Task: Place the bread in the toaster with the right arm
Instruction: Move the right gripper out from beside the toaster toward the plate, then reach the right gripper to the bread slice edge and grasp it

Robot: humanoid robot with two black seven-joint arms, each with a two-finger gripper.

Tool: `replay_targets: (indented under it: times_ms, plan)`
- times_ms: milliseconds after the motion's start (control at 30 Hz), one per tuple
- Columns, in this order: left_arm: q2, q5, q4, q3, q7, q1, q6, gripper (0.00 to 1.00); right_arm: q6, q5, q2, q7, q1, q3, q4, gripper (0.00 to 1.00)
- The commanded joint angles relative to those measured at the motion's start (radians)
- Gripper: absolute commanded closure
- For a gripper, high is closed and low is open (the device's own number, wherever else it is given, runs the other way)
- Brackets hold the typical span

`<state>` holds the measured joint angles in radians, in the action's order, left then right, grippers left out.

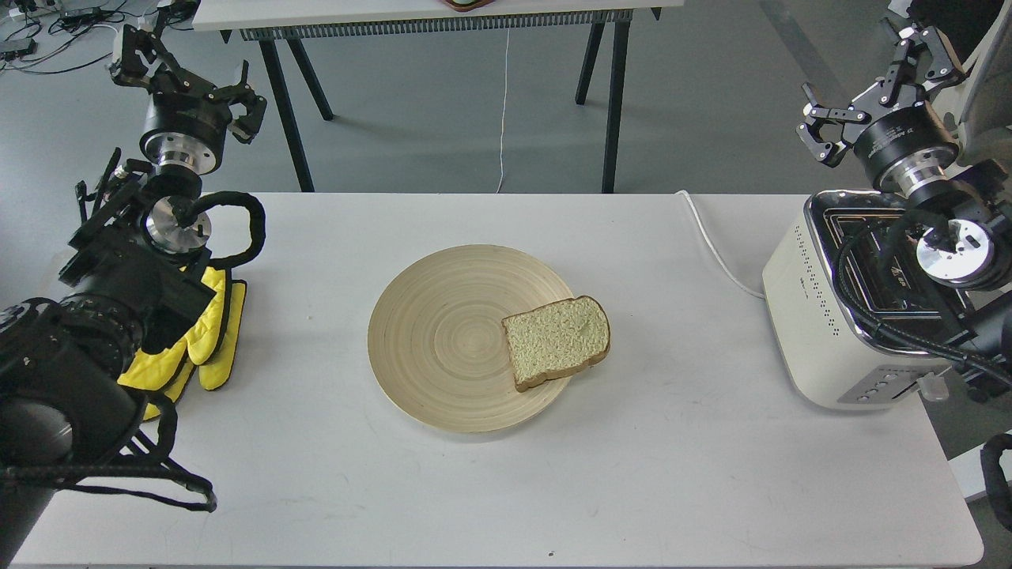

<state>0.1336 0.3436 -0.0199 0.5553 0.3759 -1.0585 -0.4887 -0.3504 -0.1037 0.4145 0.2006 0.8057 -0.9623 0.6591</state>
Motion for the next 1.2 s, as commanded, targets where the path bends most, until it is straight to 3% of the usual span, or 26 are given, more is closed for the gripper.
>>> replay_targets:
  times_ms: [0,167,300,500,633,933,1033,1167]
  plan:
    - [-0.002,0.0,0.0,0.0,0.001,0.002,0.0,0.0,0.001,-0.001,0.0,-0.006,0.006,0.005,0.0,0.01]
    - [0.001,0.002,0.0,0.0,0.0,0.002,0.0,0.0,0.002,-0.019,-0.003,-0.003,0.004,0.013,0.023,0.01]
    - [0.001,0.002,0.0,0.002,-0.002,0.002,0.0,0.0,0.056,-0.073,0.026,-0.001,0.006,0.082,0.144,0.01]
    - [0.003,0.002,0.0,0.002,-0.011,0.0,0.0,0.0,0.185,-0.33,0.102,0.002,0.004,0.181,0.365,0.01]
    - [0.003,0.002,-0.002,0.002,-0.012,0.002,0.0,0.0,0.214,-0.453,0.113,0.006,0.001,0.299,0.418,0.01]
    - [0.003,0.0,-0.002,0.002,-0.009,0.002,0.0,0.0,0.364,-0.753,-0.032,0.006,0.0,0.588,0.415,0.03]
    - [0.003,0.0,-0.002,0.0,-0.008,0.002,0.0,0.0,0.441,-0.896,-0.062,0.005,0.001,0.683,0.352,0.03]
    - [0.001,0.0,-0.002,0.0,-0.006,0.002,0.0,0.0,0.461,-0.949,-0.08,-0.007,-0.002,0.78,0.289,0.07]
